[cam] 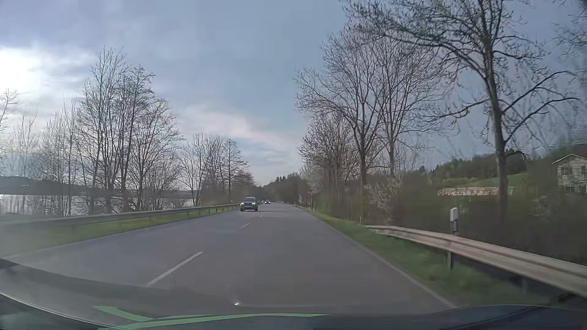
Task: Follow the waypoints while adhering to traffic rules and regulations
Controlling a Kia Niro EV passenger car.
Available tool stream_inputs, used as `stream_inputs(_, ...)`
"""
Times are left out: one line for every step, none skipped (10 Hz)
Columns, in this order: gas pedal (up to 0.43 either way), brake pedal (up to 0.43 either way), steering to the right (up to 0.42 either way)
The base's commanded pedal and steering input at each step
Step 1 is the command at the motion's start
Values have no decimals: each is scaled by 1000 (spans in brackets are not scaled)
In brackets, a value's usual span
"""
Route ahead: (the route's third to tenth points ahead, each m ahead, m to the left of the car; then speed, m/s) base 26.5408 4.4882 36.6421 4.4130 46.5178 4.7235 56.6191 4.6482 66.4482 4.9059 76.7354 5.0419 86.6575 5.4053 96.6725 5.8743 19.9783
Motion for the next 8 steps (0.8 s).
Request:
stream_inputs(240,0,0)
stream_inputs(240,0,0)
stream_inputs(240,0,0)
stream_inputs(240,0,0)
stream_inputs(240,0,0)
stream_inputs(240,0,0)
stream_inputs(240,0,0)
stream_inputs(240,0,0)
